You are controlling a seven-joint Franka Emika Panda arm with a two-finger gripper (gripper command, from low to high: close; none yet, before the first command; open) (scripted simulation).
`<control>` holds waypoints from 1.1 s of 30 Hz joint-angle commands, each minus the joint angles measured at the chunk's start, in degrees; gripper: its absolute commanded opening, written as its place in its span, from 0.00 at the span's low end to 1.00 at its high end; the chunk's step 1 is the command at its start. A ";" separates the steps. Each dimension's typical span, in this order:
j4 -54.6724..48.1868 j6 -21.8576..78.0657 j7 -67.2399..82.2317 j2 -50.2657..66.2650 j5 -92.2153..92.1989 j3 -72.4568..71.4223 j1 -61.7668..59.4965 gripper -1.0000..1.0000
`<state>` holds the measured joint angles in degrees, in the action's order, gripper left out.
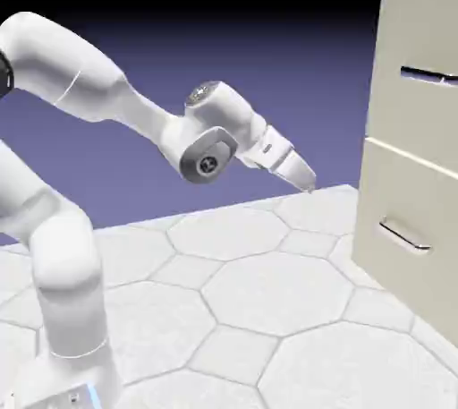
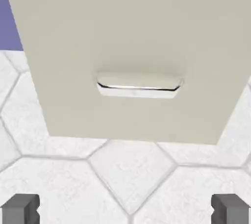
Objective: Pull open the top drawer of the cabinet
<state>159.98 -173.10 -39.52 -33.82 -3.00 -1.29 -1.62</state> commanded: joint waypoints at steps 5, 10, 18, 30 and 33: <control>-4.22 3.77 12.17 -4.80 -12.46 -5.35 -9.58 0.50; -8.44 7.55 24.33 -9.60 -24.92 -10.70 -19.16 0.50; -15.19 13.58 43.79 -17.27 -44.86 -19.26 -34.48 0.50; -25.32 22.63 72.99 -28.78 -74.76 -32.09 -57.47 0.50; -27.85 24.90 80.29 -31.66 -82.23 -35.30 -63.21 0.50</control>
<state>132.13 -148.20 40.76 -65.48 -85.23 -36.59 -64.83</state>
